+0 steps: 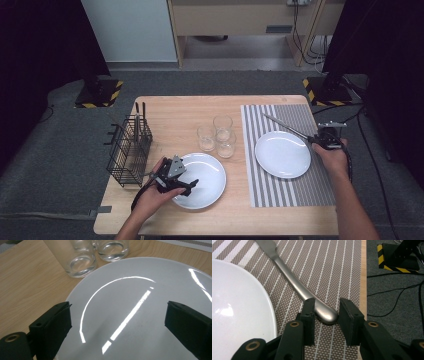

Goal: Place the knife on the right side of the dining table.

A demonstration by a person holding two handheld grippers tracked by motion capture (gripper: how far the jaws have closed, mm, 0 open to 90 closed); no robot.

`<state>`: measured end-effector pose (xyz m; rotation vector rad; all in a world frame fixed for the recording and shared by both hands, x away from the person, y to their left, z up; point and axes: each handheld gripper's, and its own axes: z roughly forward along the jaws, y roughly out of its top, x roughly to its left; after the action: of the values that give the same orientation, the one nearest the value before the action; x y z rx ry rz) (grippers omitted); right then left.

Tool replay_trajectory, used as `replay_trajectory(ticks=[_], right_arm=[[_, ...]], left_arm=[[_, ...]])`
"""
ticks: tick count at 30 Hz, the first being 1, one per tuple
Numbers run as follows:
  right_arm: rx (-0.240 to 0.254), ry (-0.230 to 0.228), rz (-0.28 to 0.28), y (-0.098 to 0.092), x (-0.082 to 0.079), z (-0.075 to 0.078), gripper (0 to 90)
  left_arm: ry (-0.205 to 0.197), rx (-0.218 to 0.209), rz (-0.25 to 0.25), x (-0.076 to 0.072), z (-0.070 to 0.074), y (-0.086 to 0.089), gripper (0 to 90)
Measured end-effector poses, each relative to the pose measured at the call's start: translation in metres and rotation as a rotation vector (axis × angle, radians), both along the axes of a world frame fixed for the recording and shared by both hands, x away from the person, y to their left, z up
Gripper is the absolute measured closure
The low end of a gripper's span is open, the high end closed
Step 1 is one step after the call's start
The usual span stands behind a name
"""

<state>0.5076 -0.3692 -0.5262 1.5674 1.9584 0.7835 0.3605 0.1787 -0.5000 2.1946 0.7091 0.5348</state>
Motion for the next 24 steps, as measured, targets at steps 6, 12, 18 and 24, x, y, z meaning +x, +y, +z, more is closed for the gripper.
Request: replay_trajectory(ticks=[6,12,18,24], right_arm=[[0.002,-0.003,0.008,0.0009,-0.0016,-0.0009,65.7],[0.001,-0.002,0.011,0.0030,-0.0009,-0.0020,64.0],[-0.009,-0.010,0.021,0.0028,-0.0003,-0.0026,64.1],[-0.013,-0.009,0.010,0.0029,0.0035,-0.0026,63.8]], left_arm=[[-0.002,0.001,-0.003,0.0001,0.0004,-0.0001,6.3],[-0.001,0.002,-0.004,0.0004,0.0000,-0.0005,6.4],[-0.002,0.001,-0.005,0.0007,0.0004,-0.0005,6.3],[-0.003,-0.005,-0.009,0.0001,0.0016,-0.0011,6.4]])
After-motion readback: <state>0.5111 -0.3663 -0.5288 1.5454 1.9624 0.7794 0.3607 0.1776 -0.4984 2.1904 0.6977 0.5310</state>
